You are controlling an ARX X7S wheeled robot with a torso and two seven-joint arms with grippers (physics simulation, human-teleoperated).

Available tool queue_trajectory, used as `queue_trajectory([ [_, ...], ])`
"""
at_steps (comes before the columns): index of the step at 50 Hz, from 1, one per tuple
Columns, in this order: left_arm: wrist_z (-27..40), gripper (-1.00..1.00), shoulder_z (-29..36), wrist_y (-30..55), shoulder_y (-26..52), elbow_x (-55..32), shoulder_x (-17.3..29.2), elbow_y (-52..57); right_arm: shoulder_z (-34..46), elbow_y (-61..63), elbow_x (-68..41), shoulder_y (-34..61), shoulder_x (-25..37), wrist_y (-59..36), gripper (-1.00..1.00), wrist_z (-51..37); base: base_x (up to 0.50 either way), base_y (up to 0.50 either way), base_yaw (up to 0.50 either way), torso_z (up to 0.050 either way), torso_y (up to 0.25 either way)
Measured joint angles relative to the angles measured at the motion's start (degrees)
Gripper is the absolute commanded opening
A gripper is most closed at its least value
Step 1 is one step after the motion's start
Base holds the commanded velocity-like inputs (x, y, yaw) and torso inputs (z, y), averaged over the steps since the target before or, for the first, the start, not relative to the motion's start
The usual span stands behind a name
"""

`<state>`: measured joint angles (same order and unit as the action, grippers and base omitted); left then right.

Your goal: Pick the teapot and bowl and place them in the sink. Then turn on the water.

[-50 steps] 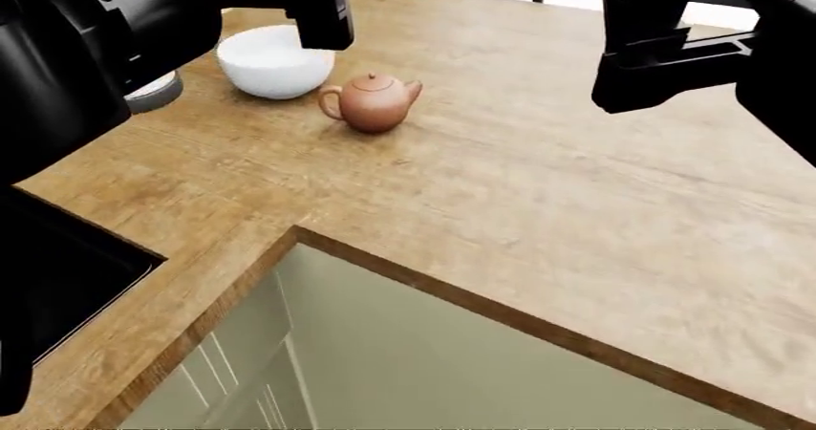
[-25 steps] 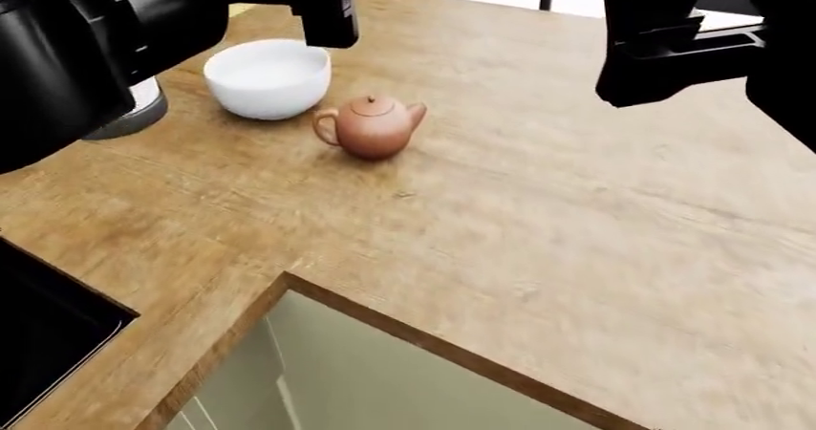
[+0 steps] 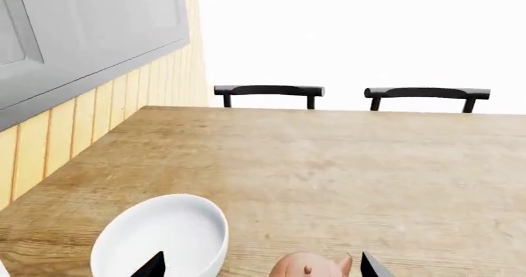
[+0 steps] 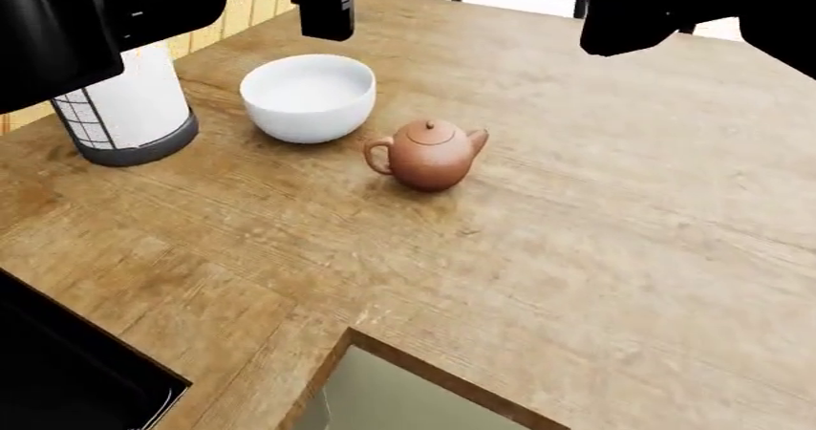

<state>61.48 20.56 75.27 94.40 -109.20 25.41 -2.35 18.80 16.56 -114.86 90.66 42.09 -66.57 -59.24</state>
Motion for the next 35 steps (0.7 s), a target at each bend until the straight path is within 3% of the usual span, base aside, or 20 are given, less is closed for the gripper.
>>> queue_trajectory([
  [5, -0.44, 1.00, 0.33, 0.13, 0.28, 0.40, 0.39, -0.32, 0.67, -0.46, -0.39, 0.65, -0.30, -0.15, 1.00, 0.00, -0.12, 0.50, 0.00, 0.000, 0.002],
  [19, -4.45, 1.00, 1.53, 1.24, -1.18, 2.51, 1.42, 0.45, 1.22, -1.63, -1.81, 1.63, 0.77, -0.02, 1.00, -0.47, 0.00, 0.00, 0.00, 0.000, 0.000],
  [27, -22.04, 1.00, 5.59, -0.13, -2.77, 16.06, 3.55, -0.01, 1.02, -2.36, -2.29, 1.67, 1.62, 0.03, 1.00, 0.13, 0.00, 0.00, 0.00, 0.000, 0.000],
  [35, -43.55, 1.00, 13.31, -7.62, -3.71, 31.73, 5.17, -3.34, 0.96, -2.77, -1.52, 1.02, 1.38, 0.22, 1.00, 1.44, 0.00, 0.00, 0.00, 0.000, 0.000],
])
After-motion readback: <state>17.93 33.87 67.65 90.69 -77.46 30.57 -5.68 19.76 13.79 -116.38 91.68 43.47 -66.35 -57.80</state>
